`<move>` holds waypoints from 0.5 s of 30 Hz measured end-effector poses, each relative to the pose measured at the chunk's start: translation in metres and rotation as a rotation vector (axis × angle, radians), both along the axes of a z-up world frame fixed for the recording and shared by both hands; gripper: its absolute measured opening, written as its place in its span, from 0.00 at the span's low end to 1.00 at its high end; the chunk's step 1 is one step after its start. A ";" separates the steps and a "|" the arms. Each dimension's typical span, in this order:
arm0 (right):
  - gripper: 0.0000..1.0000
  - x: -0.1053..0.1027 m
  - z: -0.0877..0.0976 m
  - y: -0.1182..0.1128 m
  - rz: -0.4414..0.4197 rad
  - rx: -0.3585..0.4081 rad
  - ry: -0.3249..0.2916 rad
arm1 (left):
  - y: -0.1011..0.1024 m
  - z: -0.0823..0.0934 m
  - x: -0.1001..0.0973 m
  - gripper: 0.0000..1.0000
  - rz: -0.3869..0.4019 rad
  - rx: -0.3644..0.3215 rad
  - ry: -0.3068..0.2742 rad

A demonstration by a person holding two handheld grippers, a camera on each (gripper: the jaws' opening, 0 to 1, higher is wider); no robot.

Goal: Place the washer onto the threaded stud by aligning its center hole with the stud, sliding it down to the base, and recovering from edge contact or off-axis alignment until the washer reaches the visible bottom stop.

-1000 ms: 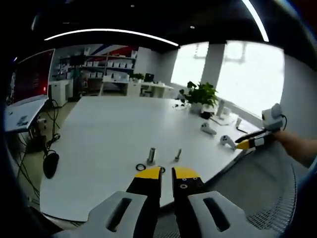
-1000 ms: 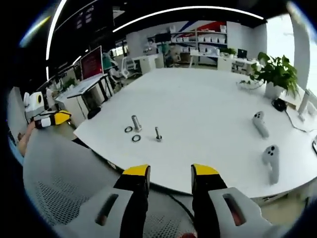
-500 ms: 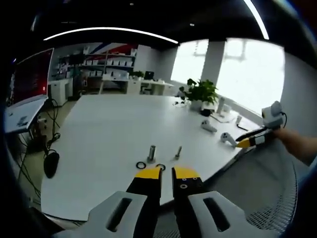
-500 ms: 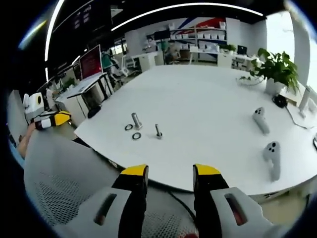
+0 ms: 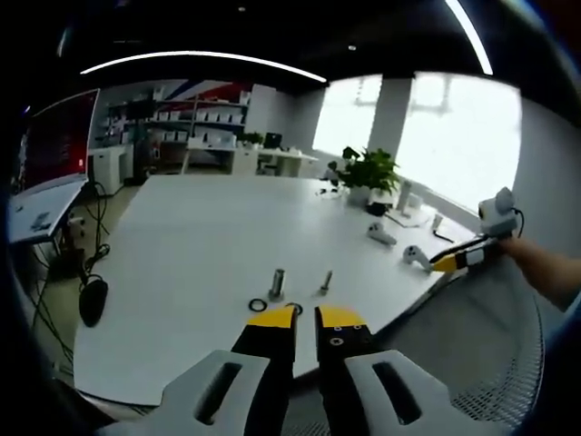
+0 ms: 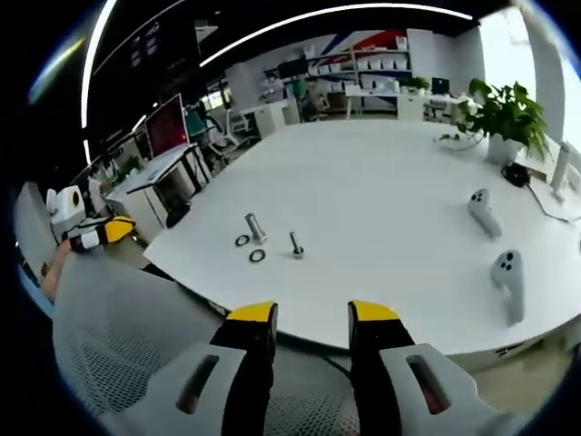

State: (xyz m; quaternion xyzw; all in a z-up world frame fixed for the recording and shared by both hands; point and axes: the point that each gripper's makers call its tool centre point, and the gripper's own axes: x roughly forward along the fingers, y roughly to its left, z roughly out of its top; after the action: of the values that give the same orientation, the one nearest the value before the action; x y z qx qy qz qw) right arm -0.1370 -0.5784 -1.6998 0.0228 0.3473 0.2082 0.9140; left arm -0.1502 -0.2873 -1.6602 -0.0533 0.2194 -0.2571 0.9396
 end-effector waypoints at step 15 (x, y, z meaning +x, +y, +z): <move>0.32 -0.003 -0.004 0.002 0.008 -0.006 0.033 | 0.001 0.005 0.001 0.05 0.008 -0.012 -0.030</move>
State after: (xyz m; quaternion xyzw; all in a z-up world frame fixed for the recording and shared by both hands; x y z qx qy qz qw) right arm -0.1401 -0.5766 -1.7036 0.0220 0.3630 0.2107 0.9074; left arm -0.1493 -0.2863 -1.6552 -0.0561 0.2036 -0.2556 0.9434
